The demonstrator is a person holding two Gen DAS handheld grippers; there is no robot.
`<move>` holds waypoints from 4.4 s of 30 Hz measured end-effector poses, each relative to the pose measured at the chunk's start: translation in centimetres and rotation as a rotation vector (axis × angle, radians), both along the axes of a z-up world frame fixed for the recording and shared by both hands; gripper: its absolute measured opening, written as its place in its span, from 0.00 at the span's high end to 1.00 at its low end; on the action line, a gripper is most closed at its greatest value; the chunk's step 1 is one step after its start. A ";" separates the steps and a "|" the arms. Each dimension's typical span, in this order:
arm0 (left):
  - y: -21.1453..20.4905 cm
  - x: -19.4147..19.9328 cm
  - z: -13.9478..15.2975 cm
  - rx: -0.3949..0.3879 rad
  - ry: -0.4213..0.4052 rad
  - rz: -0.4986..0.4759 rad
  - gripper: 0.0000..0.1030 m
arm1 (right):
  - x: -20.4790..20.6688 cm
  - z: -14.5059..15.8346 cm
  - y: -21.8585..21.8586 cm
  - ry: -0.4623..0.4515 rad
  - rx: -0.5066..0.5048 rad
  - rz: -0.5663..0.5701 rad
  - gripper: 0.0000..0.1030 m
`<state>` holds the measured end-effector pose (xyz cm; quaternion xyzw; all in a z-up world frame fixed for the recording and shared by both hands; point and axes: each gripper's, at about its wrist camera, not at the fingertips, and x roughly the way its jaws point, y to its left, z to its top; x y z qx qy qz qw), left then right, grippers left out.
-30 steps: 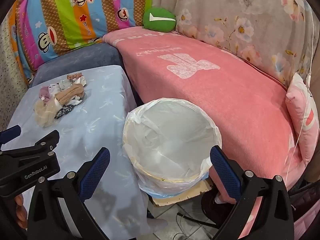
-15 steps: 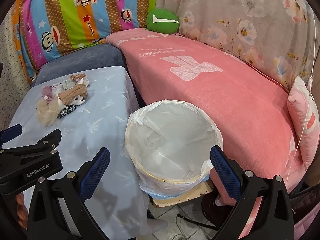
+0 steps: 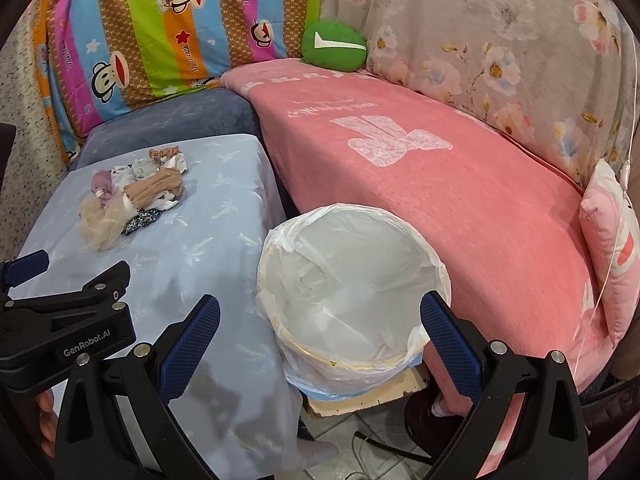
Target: Collect trash
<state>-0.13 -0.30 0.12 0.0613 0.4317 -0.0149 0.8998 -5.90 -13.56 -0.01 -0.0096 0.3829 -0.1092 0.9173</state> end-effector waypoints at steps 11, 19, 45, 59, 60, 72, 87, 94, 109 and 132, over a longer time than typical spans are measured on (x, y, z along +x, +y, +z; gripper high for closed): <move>0.0 -0.1 0.0 0.001 0.002 0.004 0.07 | 0.0 0.2 0.0 -0.001 0.001 0.004 0.06; 0.0 -0.1 0.1 0.003 -0.003 0.007 0.07 | 0.1 0.3 -0.2 -0.002 0.005 0.006 0.06; -0.1 -0.2 0.1 0.008 -0.009 0.005 0.07 | 0.2 0.2 -0.3 -0.006 0.006 0.007 0.06; 0.0 -0.1 0.3 0.007 -0.010 0.007 0.07 | 0.4 0.5 -0.2 -0.008 0.006 0.011 0.06; 0.0 -0.1 0.3 0.006 -0.010 0.006 0.07 | 0.5 0.5 -0.2 -0.009 0.006 0.011 0.06; 0.2 0.3 0.5 0.001 -0.010 0.004 0.07 | 0.7 0.7 0.0 -0.010 0.007 0.003 0.06; 1.5 0.8 0.5 -0.026 -0.021 -0.004 0.07 | 0.9 0.9 0.6 -0.025 0.009 -0.025 0.06; 2.1 1.2 0.3 -0.036 -0.023 -0.004 0.07 | 1.4 0.9 1.3 -0.025 -0.004 -0.027 0.06; 6.1 3.5 -0.6 -0.081 -0.011 0.027 0.07 | 4.6 0.2 4.5 -0.016 -0.012 -0.014 0.06; 18.3 12.8 -7.2 -0.276 0.106 0.122 0.07 | 15.5 -3.6 12.2 -0.010 0.124 0.078 0.06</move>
